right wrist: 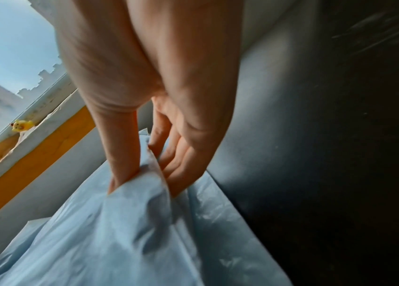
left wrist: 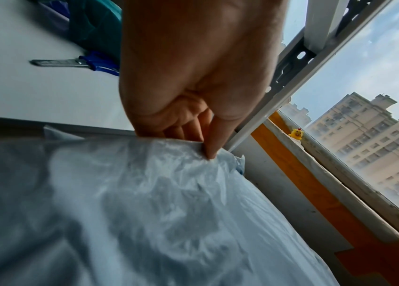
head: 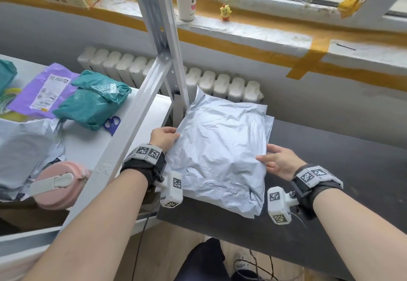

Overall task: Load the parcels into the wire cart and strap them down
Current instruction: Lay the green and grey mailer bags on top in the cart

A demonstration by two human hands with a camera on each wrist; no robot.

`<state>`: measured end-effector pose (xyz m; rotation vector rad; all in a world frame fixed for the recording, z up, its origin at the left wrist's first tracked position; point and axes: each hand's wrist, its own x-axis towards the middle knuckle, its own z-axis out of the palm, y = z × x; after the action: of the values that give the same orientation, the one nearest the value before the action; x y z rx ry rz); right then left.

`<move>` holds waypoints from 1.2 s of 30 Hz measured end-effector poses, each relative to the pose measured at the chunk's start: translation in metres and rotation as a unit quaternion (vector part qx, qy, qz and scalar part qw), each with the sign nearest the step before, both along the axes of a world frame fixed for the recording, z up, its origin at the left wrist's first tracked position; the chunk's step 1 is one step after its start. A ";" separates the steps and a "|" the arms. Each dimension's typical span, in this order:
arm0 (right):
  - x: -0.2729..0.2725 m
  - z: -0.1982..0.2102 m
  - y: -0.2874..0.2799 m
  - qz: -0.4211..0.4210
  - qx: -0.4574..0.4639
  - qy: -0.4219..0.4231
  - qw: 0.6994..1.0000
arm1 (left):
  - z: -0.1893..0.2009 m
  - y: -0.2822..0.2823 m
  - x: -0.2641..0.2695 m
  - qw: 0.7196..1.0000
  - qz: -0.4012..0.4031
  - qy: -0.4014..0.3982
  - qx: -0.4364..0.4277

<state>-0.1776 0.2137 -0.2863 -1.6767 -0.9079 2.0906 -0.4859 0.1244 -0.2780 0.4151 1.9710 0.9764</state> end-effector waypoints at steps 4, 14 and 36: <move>0.022 0.005 -0.010 -0.026 0.018 0.013 0.999 | 0.013 0.001 0.014 0.997 -0.021 -0.075 -0.002; 0.132 0.044 -0.050 -0.105 0.082 0.032 0.991 | 0.048 0.007 0.109 0.972 -0.175 -0.153 0.026; 0.551 0.092 -0.261 -0.366 0.199 -0.017 0.909 | 0.085 -0.060 0.550 0.911 -0.375 -0.151 0.080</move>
<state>0.3734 -0.0473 -0.1944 -1.5102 -0.5307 1.2786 0.0643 0.0643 -0.1929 0.9644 1.2765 0.6423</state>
